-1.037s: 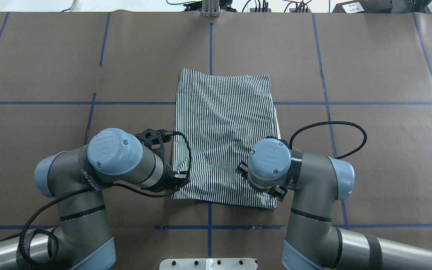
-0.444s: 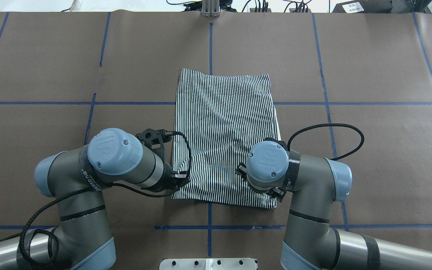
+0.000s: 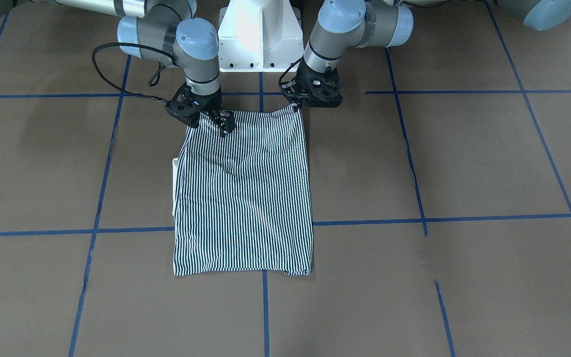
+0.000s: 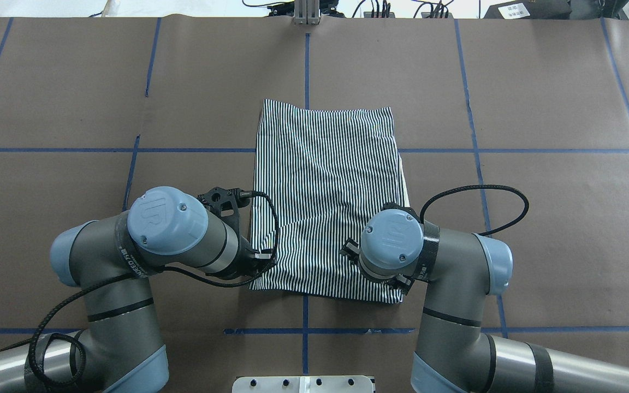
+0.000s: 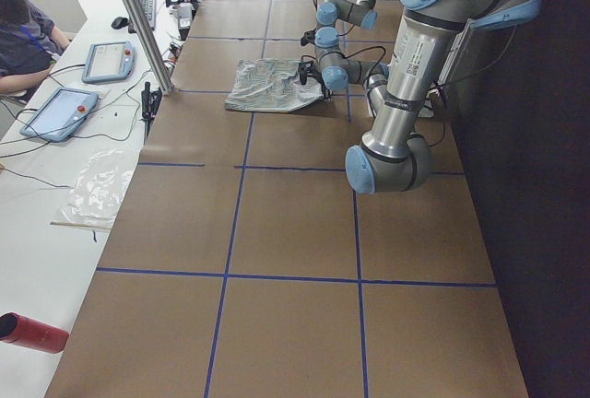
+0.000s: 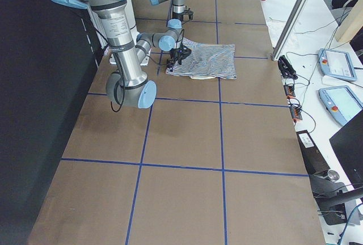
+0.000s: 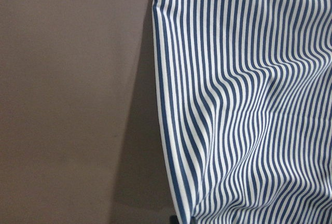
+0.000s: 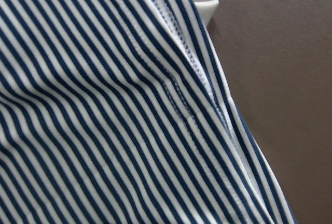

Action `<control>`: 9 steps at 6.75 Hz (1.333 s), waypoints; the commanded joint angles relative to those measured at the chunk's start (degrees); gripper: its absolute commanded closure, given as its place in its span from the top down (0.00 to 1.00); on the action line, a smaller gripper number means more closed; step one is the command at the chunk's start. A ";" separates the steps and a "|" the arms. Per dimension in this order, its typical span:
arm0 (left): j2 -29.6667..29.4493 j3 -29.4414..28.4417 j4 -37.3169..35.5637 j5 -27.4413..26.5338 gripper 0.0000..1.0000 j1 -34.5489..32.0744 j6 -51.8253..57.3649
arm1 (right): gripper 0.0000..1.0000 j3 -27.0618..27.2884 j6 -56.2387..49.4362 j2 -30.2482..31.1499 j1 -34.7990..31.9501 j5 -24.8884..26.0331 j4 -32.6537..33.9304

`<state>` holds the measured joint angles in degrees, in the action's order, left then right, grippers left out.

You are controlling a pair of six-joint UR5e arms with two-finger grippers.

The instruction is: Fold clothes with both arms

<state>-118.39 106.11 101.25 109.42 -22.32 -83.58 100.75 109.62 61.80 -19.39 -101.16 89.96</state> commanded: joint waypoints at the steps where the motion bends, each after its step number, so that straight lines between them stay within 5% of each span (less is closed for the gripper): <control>1: 0.00 -0.03 0.00 0.00 0.00 0.00 0.00 | 0.70 -0.03 0.07 -0.01 0.05 0.09 -0.22; 2: -0.09 -0.03 0.00 0.00 0.00 0.00 0.00 | 0.29 0.06 -0.02 -0.09 -0.04 0.09 -0.05; 3: 0.00 -0.03 0.00 0.00 0.00 0.00 0.00 | 0.09 0.06 0.07 -0.18 0.05 0.00 0.13; 4: 0.00 0.06 0.00 0.00 0.00 0.00 0.00 | 0.00 0.15 -0.02 -0.36 -0.12 -0.09 0.22; 9: -0.09 -0.20 0.09 0.00 0.00 0.00 0.00 | 0.00 0.33 -0.02 -0.89 -1.00 -0.44 0.31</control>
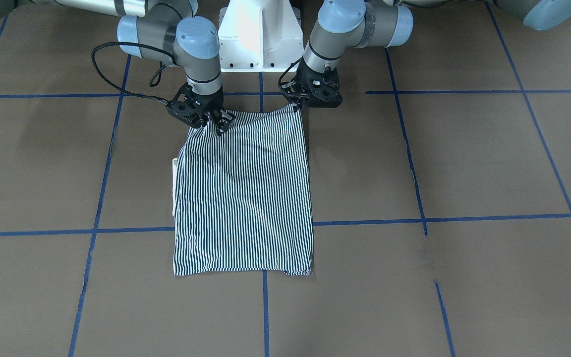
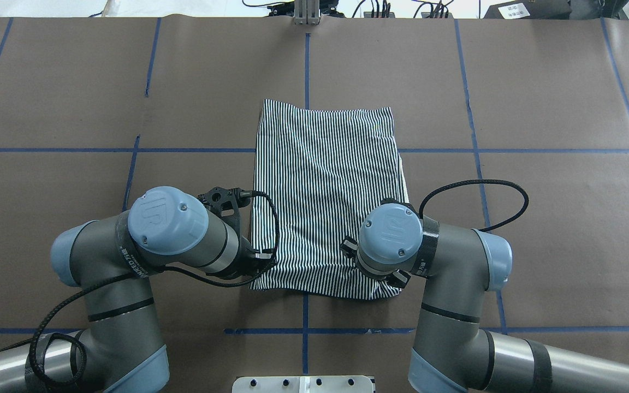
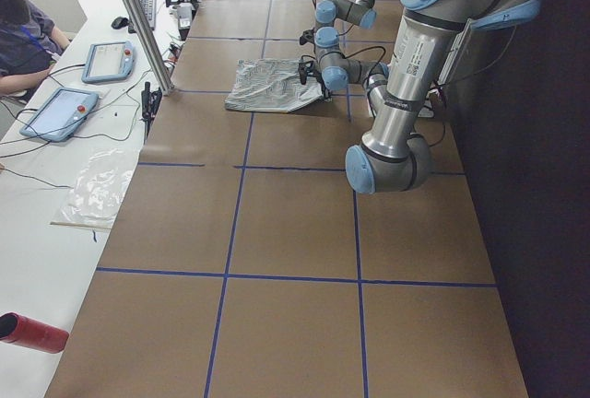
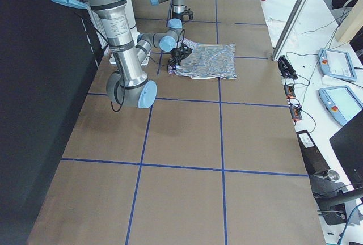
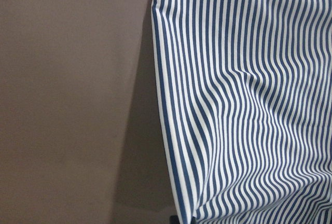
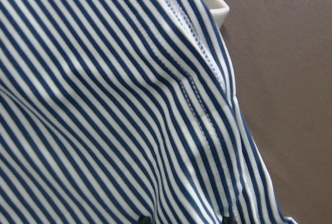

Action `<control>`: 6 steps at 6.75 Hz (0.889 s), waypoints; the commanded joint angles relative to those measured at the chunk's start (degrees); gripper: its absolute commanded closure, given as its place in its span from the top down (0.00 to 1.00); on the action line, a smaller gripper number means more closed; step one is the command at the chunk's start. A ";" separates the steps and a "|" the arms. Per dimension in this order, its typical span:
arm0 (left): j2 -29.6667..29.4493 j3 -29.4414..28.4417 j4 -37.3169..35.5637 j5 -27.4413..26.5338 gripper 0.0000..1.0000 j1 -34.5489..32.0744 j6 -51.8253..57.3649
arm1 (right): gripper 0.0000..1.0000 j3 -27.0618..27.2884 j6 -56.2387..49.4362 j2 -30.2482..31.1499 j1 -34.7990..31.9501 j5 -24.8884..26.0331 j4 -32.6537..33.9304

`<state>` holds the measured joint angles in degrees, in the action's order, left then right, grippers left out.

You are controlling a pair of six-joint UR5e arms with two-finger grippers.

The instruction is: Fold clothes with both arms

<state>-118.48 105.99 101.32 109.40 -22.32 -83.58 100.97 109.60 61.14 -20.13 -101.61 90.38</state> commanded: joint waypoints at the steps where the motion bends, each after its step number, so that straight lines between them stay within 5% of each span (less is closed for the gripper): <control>1: -0.09 -0.17 0.11 0.03 0.00 0.00 0.00 | 0.00 0.36 0.00 -0.49 -0.26 0.44 -0.20; 6: -0.35 0.79 -0.06 0.29 0.00 0.00 -0.18 | 0.00 1.32 0.35 -1.11 -0.43 0.45 -0.55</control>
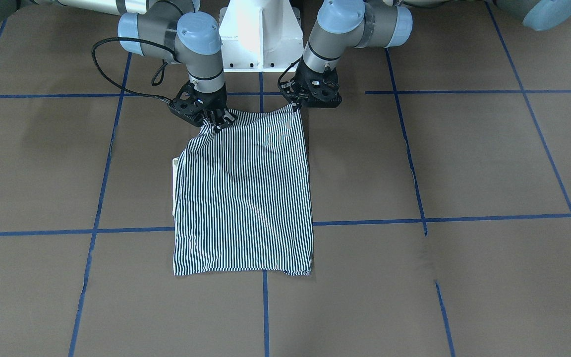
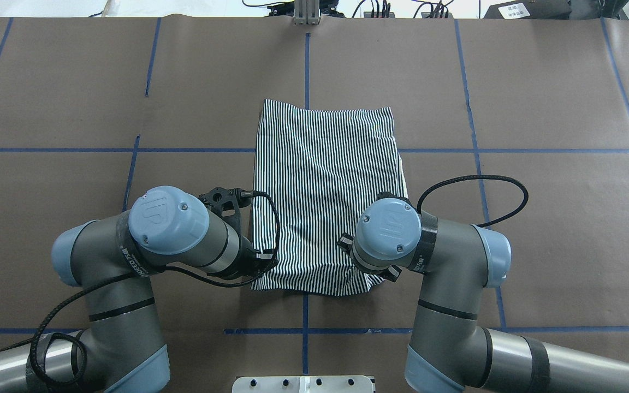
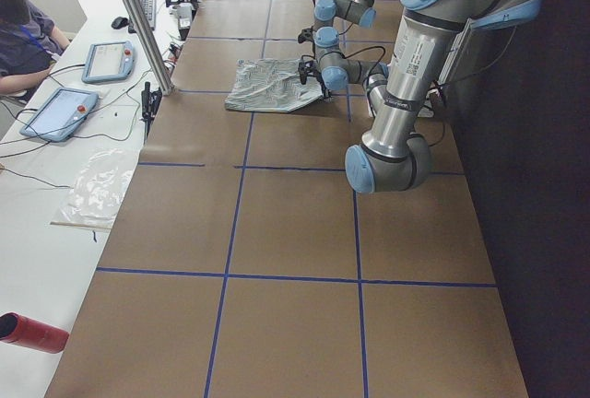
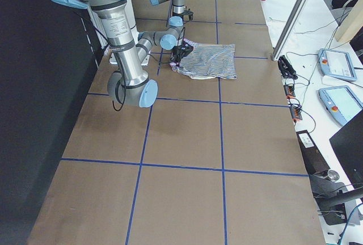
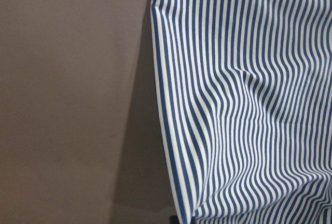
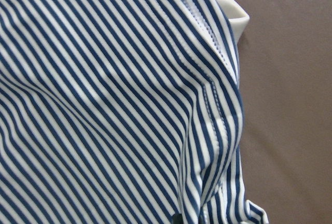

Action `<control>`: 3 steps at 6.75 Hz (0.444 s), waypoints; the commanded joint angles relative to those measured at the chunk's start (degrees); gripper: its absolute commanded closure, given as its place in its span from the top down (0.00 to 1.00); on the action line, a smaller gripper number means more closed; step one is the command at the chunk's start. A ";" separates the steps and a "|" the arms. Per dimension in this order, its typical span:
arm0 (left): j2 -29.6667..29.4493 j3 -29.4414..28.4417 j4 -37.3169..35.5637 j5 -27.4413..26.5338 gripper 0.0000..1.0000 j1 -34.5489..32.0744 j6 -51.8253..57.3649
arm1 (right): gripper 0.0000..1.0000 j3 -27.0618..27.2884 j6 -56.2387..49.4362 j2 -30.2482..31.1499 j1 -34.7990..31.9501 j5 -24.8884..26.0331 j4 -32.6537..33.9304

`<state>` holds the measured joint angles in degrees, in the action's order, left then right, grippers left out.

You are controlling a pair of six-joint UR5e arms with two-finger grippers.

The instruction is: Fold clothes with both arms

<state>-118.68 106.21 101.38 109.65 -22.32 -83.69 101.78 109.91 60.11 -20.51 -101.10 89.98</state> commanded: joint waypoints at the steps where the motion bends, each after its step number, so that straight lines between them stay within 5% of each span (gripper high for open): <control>1: 0.37 2.32 -0.39 -0.05 0.00 0.09 -0.42 | 0.00 3.40 -0.04 0.01 -0.14 -0.59 0.02; 3: 2.04 7.59 -2.14 -0.14 0.00 2.79 -2.43 | 0.00 7.97 -0.22 0.97 0.29 -1.03 0.19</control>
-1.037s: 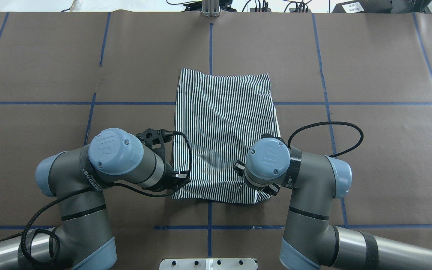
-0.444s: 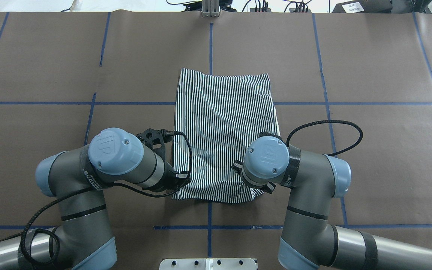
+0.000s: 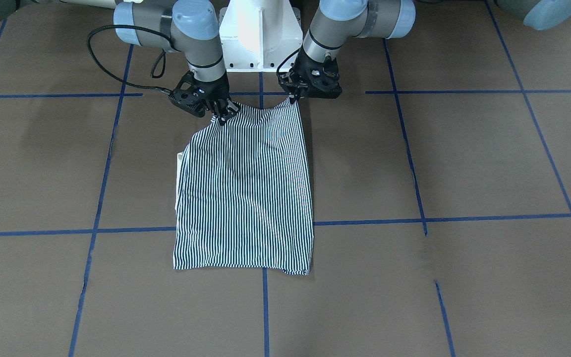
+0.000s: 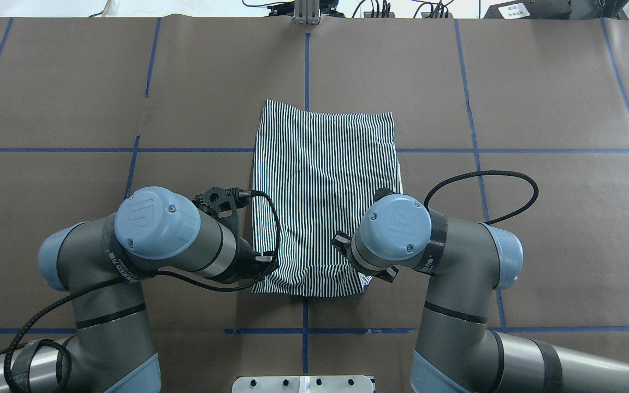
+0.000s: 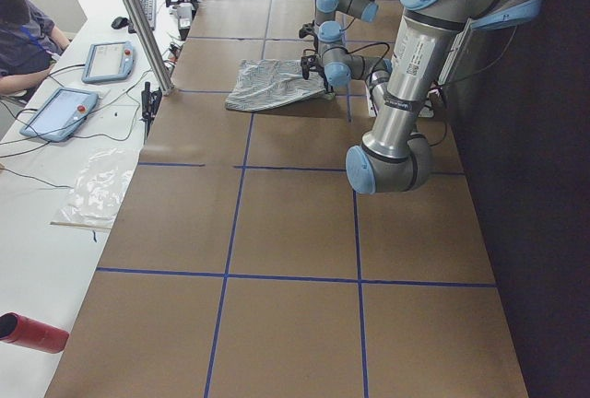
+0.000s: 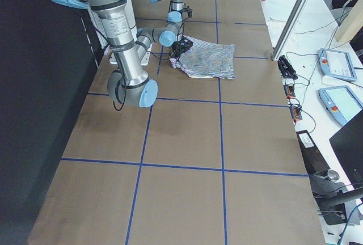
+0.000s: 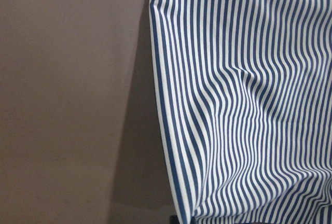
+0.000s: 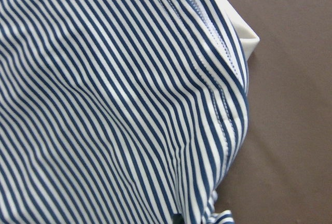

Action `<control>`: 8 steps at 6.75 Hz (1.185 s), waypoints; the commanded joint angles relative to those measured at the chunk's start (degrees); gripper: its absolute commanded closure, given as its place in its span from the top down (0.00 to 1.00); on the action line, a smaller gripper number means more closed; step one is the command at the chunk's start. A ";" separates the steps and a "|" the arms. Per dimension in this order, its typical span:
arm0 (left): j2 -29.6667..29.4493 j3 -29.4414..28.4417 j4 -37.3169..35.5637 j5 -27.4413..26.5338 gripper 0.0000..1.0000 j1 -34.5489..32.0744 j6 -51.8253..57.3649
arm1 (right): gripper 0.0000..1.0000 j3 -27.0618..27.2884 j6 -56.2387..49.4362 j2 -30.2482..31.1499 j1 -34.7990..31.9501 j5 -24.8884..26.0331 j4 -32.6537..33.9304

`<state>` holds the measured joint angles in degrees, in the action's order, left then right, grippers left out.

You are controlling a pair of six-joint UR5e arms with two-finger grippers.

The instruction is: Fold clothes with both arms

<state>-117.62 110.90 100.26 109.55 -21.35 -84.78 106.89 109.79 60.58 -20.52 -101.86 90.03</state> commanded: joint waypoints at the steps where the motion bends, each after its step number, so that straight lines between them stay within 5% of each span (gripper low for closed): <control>1: 1.07 4.49 -1.12 -0.13 0.00 4.10 -3.96 | 0.00 5.76 -0.10 1.20 1.87 -0.27 0.23; 3: 5.45 10.10 -1.12 -0.13 0.00 5.27 -4.16 | 0.00 10.17 -0.10 3.57 3.82 -0.27 0.24; 8: -0.13 4.97 -2.53 0.05 0.00 -4.36 -3.02 | 0.00 5.81 -5.98 -1.15 -4.51 0.08 -0.38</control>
<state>-115.46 118.30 97.48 109.48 -22.11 -87.86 114.67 105.12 61.46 -22.27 -101.77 89.69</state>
